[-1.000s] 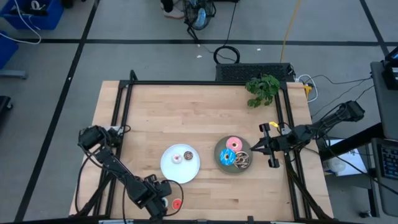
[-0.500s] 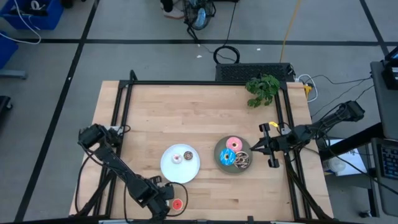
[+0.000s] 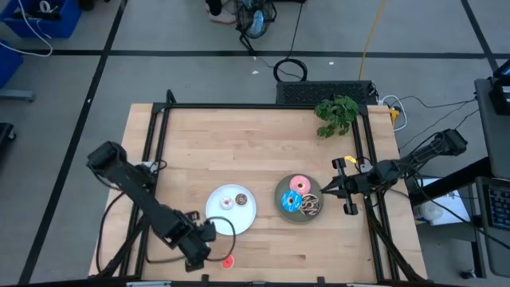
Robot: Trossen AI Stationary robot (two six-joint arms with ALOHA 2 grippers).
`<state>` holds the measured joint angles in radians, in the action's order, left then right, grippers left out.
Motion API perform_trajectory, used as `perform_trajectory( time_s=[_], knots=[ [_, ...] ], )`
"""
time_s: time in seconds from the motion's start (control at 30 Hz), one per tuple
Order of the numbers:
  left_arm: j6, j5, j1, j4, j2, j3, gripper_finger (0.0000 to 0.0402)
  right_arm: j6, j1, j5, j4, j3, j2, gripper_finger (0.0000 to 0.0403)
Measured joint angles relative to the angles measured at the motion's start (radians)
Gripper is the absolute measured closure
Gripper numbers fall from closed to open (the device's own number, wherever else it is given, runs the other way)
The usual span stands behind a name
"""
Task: Pick & Place donuts
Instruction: Put the small blue donut on the white plate
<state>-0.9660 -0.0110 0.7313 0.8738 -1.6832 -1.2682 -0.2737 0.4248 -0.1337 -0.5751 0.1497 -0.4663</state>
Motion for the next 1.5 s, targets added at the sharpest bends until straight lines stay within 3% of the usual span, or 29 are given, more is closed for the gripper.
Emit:
perform_trajectory(
  time_s=[0.23,0.43,0.57,0.87,1.1,1.5],
  knots=[
    [-0.042,0.068,-0.036,0.190,0.127,-0.001,0.0396,0.000,0.000,0.000,0.002,0.000,0.000,0.0403],
    [-0.056,0.091,-0.047,0.251,0.146,-0.001,0.0388,-0.003,0.000,0.000,0.013,0.000,0.000,0.0403],
    [-0.056,0.103,-0.046,0.257,0.146,-0.001,0.0396,-0.003,0.000,0.000,0.013,0.000,0.000,0.0403],
    [0.037,0.248,-0.126,0.177,0.146,-0.001,0.0389,0.026,0.000,0.000,0.035,0.000,-0.001,0.0403],
    [0.221,0.217,-0.210,-0.023,0.125,0.060,0.0378,0.026,0.000,0.000,0.037,0.000,-0.001,0.0403],
    [0.295,0.061,-0.290,-0.083,-0.113,0.109,0.0390,0.000,0.000,0.000,0.050,0.000,-0.004,0.0403]
  ],
)
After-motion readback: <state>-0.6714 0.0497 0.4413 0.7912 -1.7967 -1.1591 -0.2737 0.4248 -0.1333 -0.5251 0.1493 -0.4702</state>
